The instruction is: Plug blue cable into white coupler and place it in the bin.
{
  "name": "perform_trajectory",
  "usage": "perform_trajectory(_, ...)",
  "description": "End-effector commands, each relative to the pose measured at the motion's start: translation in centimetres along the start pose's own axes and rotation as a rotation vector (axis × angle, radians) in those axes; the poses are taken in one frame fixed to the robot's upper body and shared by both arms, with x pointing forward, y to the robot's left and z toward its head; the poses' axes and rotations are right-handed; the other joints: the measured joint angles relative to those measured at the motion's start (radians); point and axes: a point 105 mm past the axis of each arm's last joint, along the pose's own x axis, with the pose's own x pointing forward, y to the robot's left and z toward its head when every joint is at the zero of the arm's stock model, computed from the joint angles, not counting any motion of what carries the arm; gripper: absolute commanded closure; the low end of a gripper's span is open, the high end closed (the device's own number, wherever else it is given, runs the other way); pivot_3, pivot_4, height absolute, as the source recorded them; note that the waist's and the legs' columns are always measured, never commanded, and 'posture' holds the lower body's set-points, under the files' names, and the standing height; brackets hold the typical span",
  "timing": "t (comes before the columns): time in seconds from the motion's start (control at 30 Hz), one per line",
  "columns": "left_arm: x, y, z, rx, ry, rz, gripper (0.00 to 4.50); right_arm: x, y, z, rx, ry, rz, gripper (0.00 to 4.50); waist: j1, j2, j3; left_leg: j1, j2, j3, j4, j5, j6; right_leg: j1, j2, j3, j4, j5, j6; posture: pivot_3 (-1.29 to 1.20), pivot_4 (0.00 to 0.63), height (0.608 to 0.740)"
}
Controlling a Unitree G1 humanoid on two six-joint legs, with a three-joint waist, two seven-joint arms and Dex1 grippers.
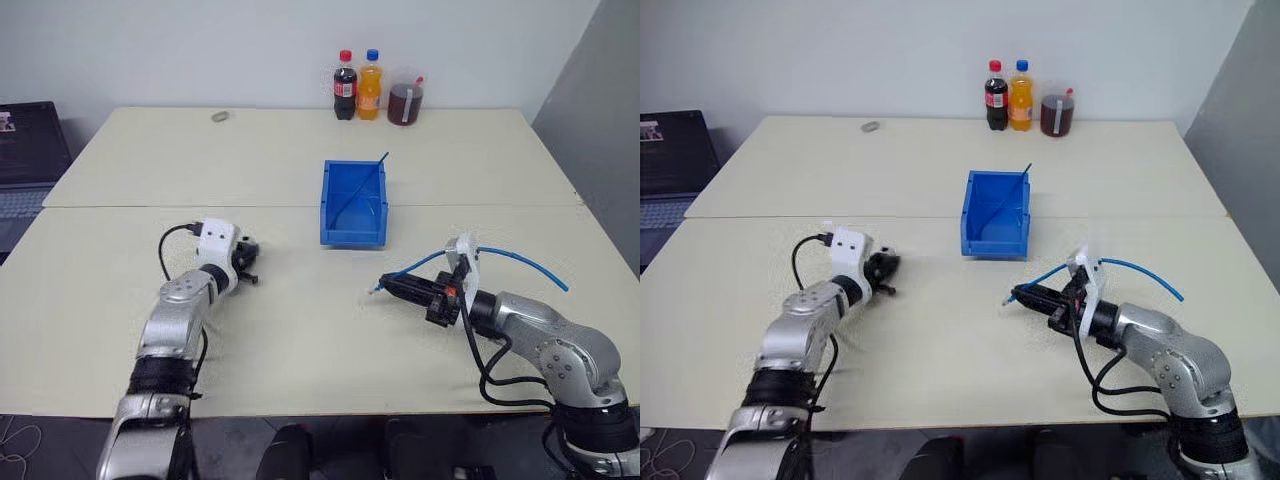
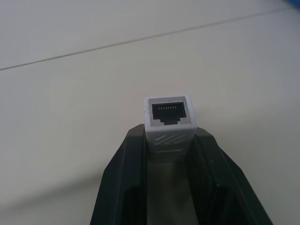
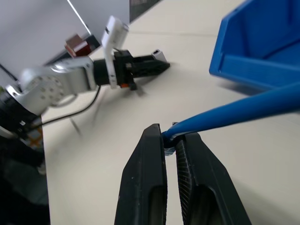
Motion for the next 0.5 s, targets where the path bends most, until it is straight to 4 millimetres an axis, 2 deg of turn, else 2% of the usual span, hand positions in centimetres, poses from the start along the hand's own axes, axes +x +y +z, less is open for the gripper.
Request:
perform_trajectory(0.03,-1.5,-5.8,2.5,0.119,-0.06,-0.407,3.69,-0.2,1.6,0.2,-0.101,0.014,0.055,4.48,0.001,0.0,0.0,0.0,0.0,0.0,0.001,0.0,0.0,0.0,0.0,-0.001,0.0,0.0,0.0,0.0,0.15,0.74)
perform_trajectory(0.13,-2.4,-7.5,2.1,0.194,-0.026,-0.582,3.69,-0.2,1.9,-0.1,-0.123,0.029,0.062,4.48,-0.002,0.0,0.0,0.002,0.001,0.0,0.001,0.0,0.0,0.001,0.002,0.0,0.001,0.0,0.0,0.0,0.15,0.74)
perform_trajectory(0.3,-3.8,-9.6,-0.1,0.338,0.089,-0.828,3.69,-0.1,2.1,-0.4,-0.157,0.04,0.068,4.48,-0.005,0.0,0.0,0.002,0.003,0.001,0.001,0.0,0.001,0.001,0.004,0.001,0.001,0.001,-0.001,0.0,0.15,0.74)
perform_trajectory(0.5,-3.5,-10.4,-2.6,0.481,0.162,-0.916,3.69,0.0,2.2,-0.4,-0.206,0.044,0.067,4.48,-0.003,0.0,0.0,0.002,0.003,0.0,0.001,0.0,0.001,0.001,0.004,0.001,0.0,0.001,-0.001,0.0,0.15,0.74)
